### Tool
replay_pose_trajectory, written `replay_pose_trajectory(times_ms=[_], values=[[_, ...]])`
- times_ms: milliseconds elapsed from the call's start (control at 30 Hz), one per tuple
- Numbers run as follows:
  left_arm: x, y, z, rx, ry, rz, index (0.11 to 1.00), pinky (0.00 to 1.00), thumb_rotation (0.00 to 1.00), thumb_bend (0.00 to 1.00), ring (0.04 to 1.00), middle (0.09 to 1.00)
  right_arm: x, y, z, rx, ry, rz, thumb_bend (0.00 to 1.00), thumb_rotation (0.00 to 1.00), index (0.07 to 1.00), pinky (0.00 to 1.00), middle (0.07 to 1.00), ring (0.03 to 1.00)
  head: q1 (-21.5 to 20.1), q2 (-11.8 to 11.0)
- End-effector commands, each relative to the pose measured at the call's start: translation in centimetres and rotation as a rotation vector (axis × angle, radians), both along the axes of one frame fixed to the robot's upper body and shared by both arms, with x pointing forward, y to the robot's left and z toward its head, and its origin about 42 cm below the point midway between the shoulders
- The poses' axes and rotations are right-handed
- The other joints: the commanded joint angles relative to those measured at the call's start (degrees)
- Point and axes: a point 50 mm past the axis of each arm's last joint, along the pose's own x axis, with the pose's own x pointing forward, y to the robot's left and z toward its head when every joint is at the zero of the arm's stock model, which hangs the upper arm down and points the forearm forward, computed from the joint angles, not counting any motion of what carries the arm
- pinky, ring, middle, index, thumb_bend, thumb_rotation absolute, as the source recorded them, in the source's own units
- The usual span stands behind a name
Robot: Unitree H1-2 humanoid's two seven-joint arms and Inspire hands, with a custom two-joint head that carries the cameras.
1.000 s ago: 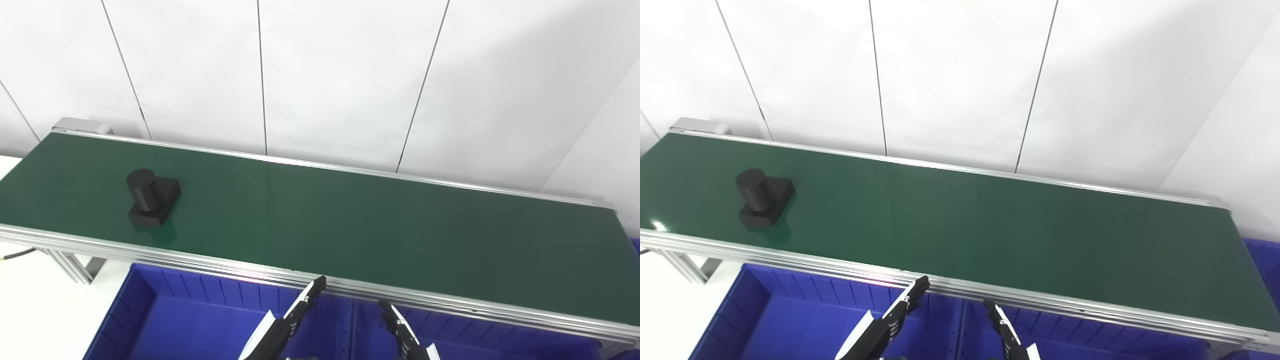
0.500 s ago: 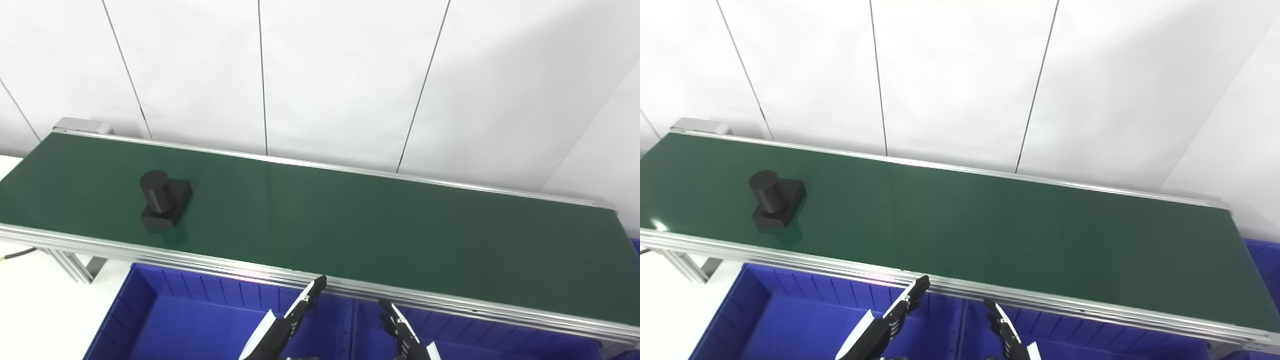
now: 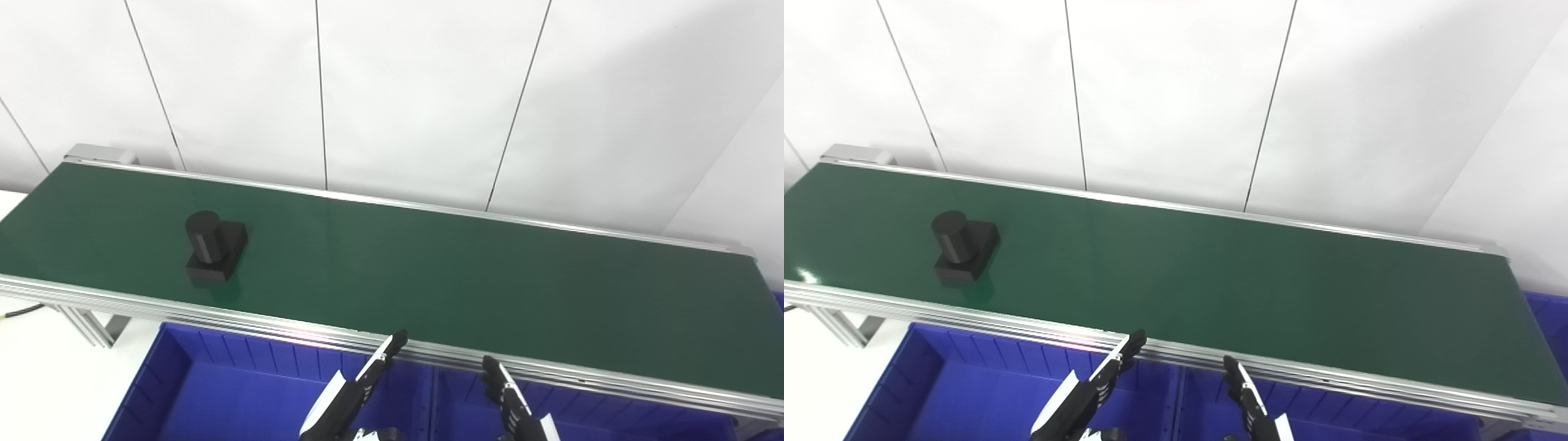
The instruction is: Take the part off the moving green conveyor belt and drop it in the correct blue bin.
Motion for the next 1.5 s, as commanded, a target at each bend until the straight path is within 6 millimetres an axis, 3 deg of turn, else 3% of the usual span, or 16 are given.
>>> replay_pose_trajectory(times_ms=[0,133,367,600,833,1067,1233,1467], values=[[0.9,-0.7,1.1,-0.048,-0.054,-0.002,1.0,1.0,0.85,0.88,1.0,1.0,0.2,-0.6,1.6,0.0,-0.1,-0.017,0.94,1.0,0.914,0.96,0.952,0.958,-0.11,-0.09],[1.2,-1.0,1.4,-0.056,-0.068,-0.004,1.0,1.0,0.86,0.89,1.0,1.0,0.3,-1.5,2.4,0.049,-0.122,-0.055,0.95,1.0,0.918,0.97,0.951,0.963,-0.01,-0.16],[1.4,-1.6,2.2,-0.067,-0.096,-0.007,1.0,1.0,0.88,0.89,1.0,1.0,1.2,-3.4,4.4,0.083,-0.196,-0.093,0.94,0.99,0.901,0.82,0.919,0.877,0.31,-0.28],[1.9,-2.0,2.5,-0.07,-0.111,-0.007,1.0,1.0,0.88,0.92,1.0,0.993,1.9,-4.8,6.8,0.057,-0.278,-0.104,0.98,1.0,0.887,0.78,0.907,0.861,0.16,-0.52],[2.2,-2.5,2.3,-0.074,-0.121,-0.009,1.0,1.0,0.88,0.91,1.0,0.987,3.3,-5.8,8.1,0.036,-0.343,-0.107,0.94,0.98,0.879,0.79,0.889,0.869,0.21,-0.81],[2.3,-2.6,2.2,-0.082,-0.121,-0.017,1.0,1.0,0.87,0.91,1.0,0.987,6.5,-6.1,9.7,0.03,-0.414,-0.086,0.91,0.94,0.876,0.79,0.886,0.856,0.24,-1.3],[2.1,-2.7,2.5,-0.087,-0.128,-0.025,1.0,1.0,0.86,0.91,1.0,0.985,8.8,-6.2,10.4,-0.024,-0.446,-0.079,0.91,0.97,0.874,0.89,0.907,0.924,0.59,-1.24],[1.8,-2.4,2.5,-0.081,-0.124,-0.021,1.0,1.0,0.86,0.92,1.0,0.983,11.7,-6.8,10.8,0.015,-0.435,-0.067,0.91,0.94,0.866,0.85,0.897,0.887,0.92,-1.17]])
